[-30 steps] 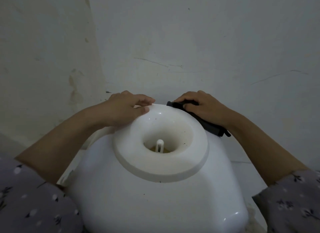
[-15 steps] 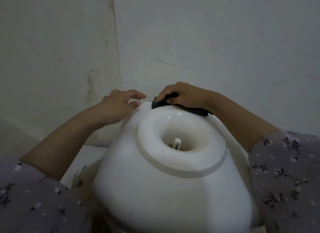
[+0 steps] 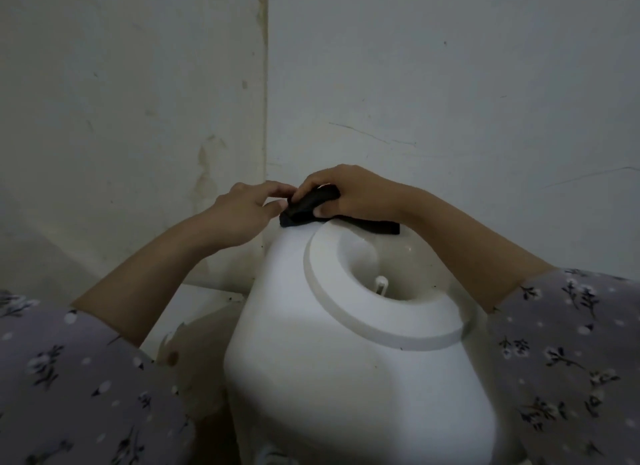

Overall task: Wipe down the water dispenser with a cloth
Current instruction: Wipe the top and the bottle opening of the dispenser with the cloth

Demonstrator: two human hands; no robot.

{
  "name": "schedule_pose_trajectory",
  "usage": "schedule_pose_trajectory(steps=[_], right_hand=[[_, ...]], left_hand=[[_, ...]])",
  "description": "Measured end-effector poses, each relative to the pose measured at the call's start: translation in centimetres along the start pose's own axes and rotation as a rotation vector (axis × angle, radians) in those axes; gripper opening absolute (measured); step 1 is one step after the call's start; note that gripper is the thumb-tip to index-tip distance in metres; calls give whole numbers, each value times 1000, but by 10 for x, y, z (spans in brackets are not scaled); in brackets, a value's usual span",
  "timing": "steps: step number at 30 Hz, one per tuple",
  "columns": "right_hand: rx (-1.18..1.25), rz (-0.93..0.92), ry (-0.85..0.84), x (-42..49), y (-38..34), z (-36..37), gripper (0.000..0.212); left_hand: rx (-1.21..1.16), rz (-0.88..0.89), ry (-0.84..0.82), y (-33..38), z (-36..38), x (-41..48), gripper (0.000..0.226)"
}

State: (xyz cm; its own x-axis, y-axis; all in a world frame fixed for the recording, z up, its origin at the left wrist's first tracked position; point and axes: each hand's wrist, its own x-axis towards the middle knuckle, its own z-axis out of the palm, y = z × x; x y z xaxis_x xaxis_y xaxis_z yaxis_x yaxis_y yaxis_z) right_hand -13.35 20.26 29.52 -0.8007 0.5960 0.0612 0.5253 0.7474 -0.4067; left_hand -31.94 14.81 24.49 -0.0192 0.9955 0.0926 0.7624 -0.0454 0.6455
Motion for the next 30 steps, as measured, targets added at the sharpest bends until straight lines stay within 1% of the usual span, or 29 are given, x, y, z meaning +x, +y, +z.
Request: schedule_pose_trajectory(steps=[3,5,8,12,15,20,23,27,30], right_hand=[[141,118,116,-14,8,-8,26],[155,182,144,-20,10,-7,20],[69,175,147,-22,4,-3,16],[41,175,104,-25,-9,-2,16],[-29,164,90,-27,-23,1,19],[-111,154,45,-29,-52,5,22],[-139,154,34,-31,-67,11,19],[-234,143,60,-38,-80,24,10],[-267,125,90,-47,-89,32,13]], left_hand=[[26,30,-44,2,-2,-4,32],[62,73,-60,8,-1,-6,36],[136,117,-72,21,1,-9,39],[148,103,-16,25,-3,-19,33],[192,126,6,23,-5,-27,31],[156,111,-3,12,-11,-44,27],[149,116,-33,3,-12,-54,24],[132,160,-38,-4,-12,-67,20],[124,194,-37,-5,-12,-79,21]])
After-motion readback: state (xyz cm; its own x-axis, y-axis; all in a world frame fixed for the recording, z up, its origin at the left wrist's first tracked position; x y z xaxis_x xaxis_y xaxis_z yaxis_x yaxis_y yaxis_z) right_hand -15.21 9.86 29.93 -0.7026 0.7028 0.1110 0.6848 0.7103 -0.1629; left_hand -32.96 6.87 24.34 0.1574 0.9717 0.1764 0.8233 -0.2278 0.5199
